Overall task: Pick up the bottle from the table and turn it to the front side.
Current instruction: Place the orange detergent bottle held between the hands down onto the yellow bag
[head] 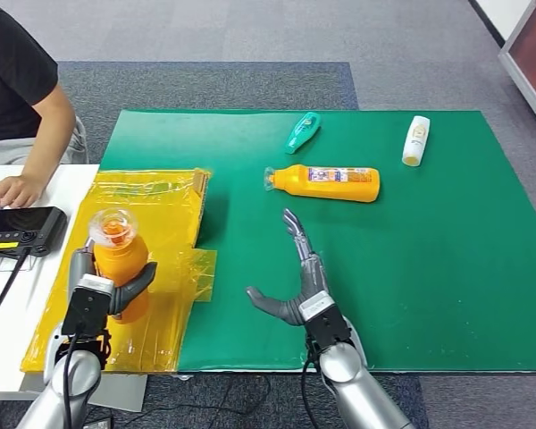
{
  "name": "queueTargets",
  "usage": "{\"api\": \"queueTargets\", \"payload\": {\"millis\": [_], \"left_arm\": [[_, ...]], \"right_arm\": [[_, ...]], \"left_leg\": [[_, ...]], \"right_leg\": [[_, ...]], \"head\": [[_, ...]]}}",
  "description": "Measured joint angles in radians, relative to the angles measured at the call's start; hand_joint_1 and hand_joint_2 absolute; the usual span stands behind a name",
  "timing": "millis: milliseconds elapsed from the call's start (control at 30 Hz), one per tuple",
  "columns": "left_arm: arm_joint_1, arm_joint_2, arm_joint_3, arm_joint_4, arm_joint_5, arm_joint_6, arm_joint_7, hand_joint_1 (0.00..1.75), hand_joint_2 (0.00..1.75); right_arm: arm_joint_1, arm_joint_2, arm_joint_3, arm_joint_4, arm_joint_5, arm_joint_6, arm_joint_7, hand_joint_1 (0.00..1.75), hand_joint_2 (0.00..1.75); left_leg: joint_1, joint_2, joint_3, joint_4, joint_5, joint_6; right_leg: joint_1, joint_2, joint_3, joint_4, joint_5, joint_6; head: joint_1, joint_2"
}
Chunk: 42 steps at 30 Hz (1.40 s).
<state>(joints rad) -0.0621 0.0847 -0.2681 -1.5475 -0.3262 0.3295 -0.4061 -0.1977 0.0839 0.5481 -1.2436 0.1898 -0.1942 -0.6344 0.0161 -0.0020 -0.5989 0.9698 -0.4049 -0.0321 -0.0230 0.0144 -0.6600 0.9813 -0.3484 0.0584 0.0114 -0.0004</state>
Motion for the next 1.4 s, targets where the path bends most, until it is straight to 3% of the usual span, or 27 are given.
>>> {"api": "queueTargets", "payload": {"millis": [867, 1400], "left_arm": [[-0.017, -0.017, -0.018, 0.091, -0.132, -0.029, 0.039, 1.75, 1.75], [-0.031, 0.009, -0.001, 0.100, -0.270, -0.047, 0.116, 1.75, 1.75]], "right_arm": [[0.009, 0.001, -0.009, -0.004, 0.015, -0.003, 0.000, 0.00, 1.75], [0.035, 0.003, -0.053, -0.018, 0.025, 0.004, 0.000, 0.00, 1.75]], "left_leg": [[0.000, 0.000, 0.001, 0.000, 0.000, 0.000], [0.000, 0.000, 0.003, 0.000, 0.002, -0.003]], "right_leg": [[0.000, 0.000, 0.001, 0.000, 0.000, -0.001], [0.000, 0.000, 0.002, 0.000, 0.003, -0.004]], "head": [[0.000, 0.000], [0.000, 0.000]]}}
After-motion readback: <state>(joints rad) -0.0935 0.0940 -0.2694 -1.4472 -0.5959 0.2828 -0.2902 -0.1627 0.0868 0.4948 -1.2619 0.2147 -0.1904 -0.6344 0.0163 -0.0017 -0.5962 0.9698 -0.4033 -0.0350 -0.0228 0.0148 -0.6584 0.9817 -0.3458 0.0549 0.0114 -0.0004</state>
